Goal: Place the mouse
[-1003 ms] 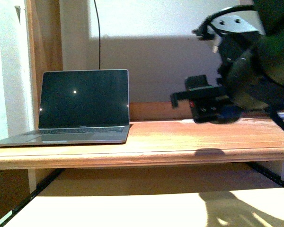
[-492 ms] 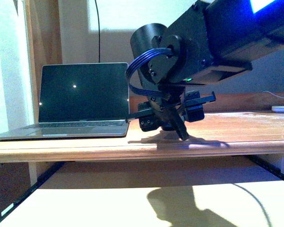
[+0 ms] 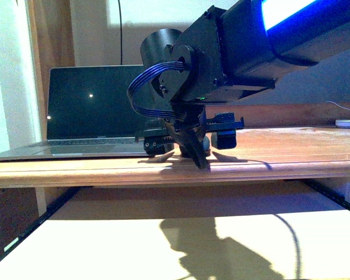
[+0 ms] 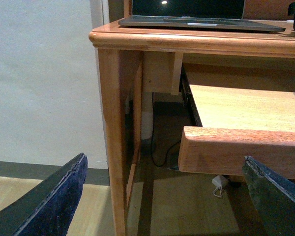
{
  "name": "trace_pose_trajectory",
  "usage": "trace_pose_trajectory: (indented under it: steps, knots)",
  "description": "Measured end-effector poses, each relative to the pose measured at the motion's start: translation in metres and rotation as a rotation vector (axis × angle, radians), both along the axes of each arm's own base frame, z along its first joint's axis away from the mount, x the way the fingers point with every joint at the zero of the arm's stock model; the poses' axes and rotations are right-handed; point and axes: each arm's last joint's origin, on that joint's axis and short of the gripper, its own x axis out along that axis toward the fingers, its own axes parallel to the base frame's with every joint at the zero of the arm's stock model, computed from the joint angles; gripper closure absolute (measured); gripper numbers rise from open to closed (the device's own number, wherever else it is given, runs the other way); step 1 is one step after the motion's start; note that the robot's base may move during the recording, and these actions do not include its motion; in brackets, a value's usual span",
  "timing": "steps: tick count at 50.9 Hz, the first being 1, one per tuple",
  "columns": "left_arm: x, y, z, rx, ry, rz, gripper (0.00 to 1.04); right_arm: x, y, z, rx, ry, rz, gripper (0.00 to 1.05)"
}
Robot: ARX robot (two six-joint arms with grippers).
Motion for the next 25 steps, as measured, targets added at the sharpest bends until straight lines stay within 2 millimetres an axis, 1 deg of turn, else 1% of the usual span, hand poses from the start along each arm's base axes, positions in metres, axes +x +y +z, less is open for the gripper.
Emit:
trace_pose_trajectory:
  steps: [1,2,4,9,15,16,17,18,19,20,23,25]
  knots:
    - [0.0,0.0,0.0,0.0,0.0,0.0,0.08,0.0,-0.001,0.0,0.006,-0.003,0.001,0.13]
    - [0.0,0.0,0.0,0.0,0.0,0.0,0.08,0.0,-0.003,0.0,0.022,-0.01,0.002,0.09]
    - [0.0,0.0,0.0,0.0,0.0,0.0,0.08,0.0,-0.006,0.001,0.039,-0.021,-0.001,0.06]
    - [0.0,0.0,0.0,0.0,0.0,0.0,0.08,-0.003,-0.022,0.006,0.085,-0.061,0.009,0.08]
    - [0.0,0.0,0.0,0.0,0.0,0.0,0.08,-0.016,-0.054,0.026,0.166,-0.159,0.037,0.07]
    - [0.0,0.0,0.0,0.0,0.0,0.0,0.08,-0.021,-0.062,0.032,0.186,-0.188,0.047,0.07]
    - [0.0,0.0,0.0,0.0,0.0,0.0,0.08,-0.024,-0.067,0.035,0.196,-0.202,0.052,0.07]
    - [0.0,0.0,0.0,0.0,0.0,0.0,0.08,-0.032,-0.079,0.042,0.214,-0.229,0.062,0.07]
    - [0.0,0.0,0.0,0.0,0.0,0.0,0.08,-0.033,-0.081,0.044,0.224,-0.243,0.073,0.07]
    - [0.0,0.0,0.0,0.0,0.0,0.0,0.08,-0.043,-0.093,0.05,0.238,-0.265,0.087,0.07]
    - [0.0,0.0,0.0,0.0,0.0,0.0,0.08,-0.06,-0.112,0.059,0.258,-0.313,0.133,0.07]
    - [0.0,0.0,0.0,0.0,0.0,0.0,0.08,-0.078,-0.131,0.062,0.272,-0.341,0.174,0.07]
